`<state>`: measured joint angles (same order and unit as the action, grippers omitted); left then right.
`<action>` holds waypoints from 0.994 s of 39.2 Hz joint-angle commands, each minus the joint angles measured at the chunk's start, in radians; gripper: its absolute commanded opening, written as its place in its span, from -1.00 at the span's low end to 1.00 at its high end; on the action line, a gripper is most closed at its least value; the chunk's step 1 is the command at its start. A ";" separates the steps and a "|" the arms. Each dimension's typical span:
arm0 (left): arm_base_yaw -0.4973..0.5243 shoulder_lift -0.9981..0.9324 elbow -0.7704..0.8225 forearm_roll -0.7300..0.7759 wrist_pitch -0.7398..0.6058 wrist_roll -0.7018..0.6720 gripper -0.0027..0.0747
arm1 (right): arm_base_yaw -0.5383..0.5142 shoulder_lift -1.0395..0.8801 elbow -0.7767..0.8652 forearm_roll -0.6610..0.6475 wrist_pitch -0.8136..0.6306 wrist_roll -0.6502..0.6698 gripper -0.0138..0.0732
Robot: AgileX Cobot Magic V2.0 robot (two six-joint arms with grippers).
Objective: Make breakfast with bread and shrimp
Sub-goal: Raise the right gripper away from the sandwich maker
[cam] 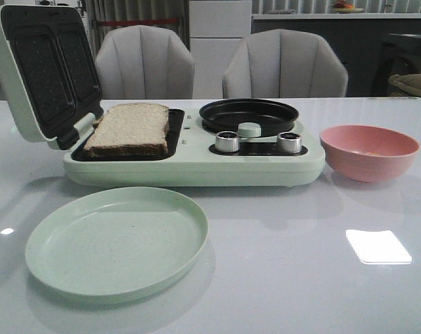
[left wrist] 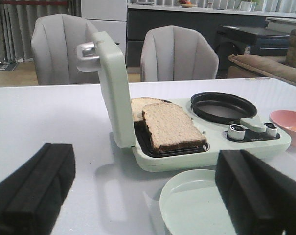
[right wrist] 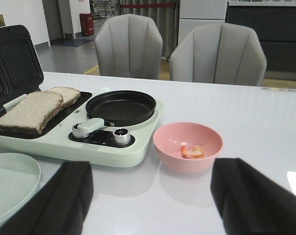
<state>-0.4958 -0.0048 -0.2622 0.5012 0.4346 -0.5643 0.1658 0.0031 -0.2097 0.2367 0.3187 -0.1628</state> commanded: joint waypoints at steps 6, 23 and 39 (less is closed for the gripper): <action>-0.004 -0.015 -0.026 -0.007 -0.101 -0.009 0.72 | -0.004 0.012 -0.025 0.012 -0.083 -0.002 0.68; -0.004 0.274 -0.274 0.017 0.054 -0.001 0.72 | -0.004 0.012 -0.025 0.012 -0.083 -0.002 0.68; -0.004 0.667 -0.523 0.119 -0.022 -0.001 0.72 | -0.004 0.012 -0.025 0.012 -0.083 -0.002 0.68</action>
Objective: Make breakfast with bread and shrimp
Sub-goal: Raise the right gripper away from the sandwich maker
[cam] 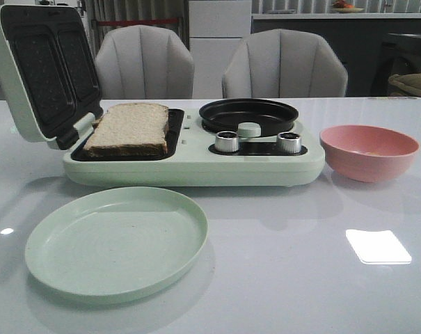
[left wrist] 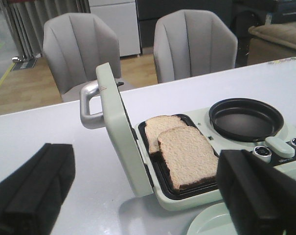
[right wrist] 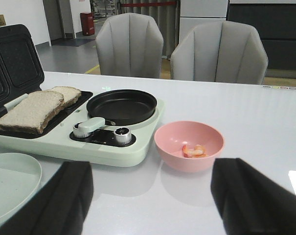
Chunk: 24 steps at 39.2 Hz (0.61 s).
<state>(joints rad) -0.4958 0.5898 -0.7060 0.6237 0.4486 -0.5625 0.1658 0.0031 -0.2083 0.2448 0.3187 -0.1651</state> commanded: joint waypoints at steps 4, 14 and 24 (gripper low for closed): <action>-0.004 0.155 -0.144 -0.046 -0.031 -0.003 0.72 | -0.004 0.012 -0.026 0.004 -0.083 0.000 0.68; 0.067 0.365 -0.278 -0.139 0.004 -0.003 0.72 | -0.004 0.012 -0.026 0.004 -0.083 0.000 0.68; 0.322 0.507 -0.366 -0.351 0.006 0.025 0.72 | -0.004 0.012 -0.026 0.004 -0.083 0.000 0.68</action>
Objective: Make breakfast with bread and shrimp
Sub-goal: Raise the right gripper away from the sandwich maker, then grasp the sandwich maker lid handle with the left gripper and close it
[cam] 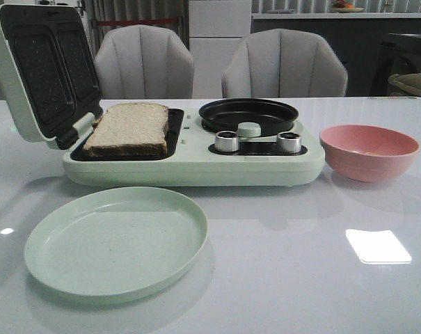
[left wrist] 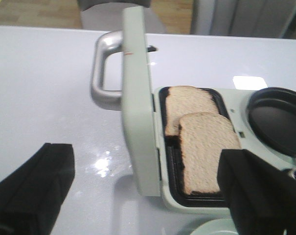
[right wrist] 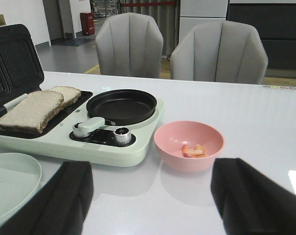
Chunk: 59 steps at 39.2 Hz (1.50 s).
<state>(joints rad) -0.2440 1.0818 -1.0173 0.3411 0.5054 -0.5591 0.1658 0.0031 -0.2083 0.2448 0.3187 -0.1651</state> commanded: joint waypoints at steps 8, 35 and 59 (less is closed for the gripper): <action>0.274 0.090 -0.099 -0.474 -0.047 0.304 0.72 | 0.000 0.012 -0.026 0.004 -0.083 0.000 0.68; 0.567 0.441 -0.185 -1.750 0.119 1.140 0.66 | 0.000 0.012 -0.026 0.004 -0.083 0.000 0.68; 0.461 0.638 -0.194 -2.133 0.304 1.418 -0.12 | 0.000 0.012 -0.026 0.004 -0.083 0.000 0.68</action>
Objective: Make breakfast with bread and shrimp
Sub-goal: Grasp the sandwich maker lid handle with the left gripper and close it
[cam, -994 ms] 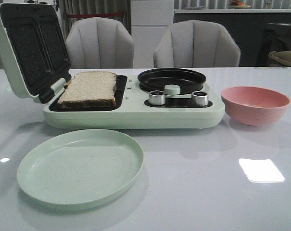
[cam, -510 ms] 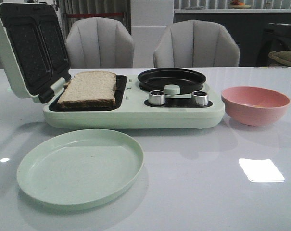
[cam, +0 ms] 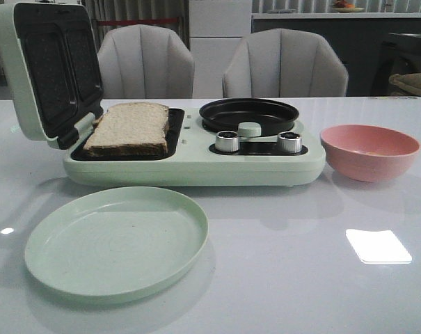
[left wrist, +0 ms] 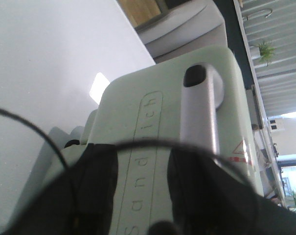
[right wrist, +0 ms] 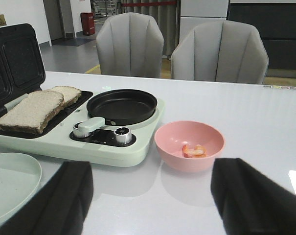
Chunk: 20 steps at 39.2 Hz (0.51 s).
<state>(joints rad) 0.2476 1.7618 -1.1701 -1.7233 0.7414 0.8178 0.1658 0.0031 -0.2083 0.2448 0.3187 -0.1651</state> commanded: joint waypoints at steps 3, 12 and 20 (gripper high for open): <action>-0.049 -0.042 -0.044 -0.079 0.063 0.051 -0.12 | 0.000 0.012 -0.026 0.004 -0.083 0.000 0.68; -0.135 -0.042 -0.052 -0.085 0.069 0.092 -0.12 | 0.000 0.012 -0.026 0.004 -0.083 0.000 0.68; -0.292 -0.042 -0.052 -0.059 0.041 0.236 -0.12 | 0.000 0.012 -0.026 0.004 -0.083 0.000 0.68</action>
<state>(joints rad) 0.0164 1.7618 -1.1884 -1.7468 0.7591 0.9863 0.1658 0.0031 -0.2083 0.2448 0.3187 -0.1651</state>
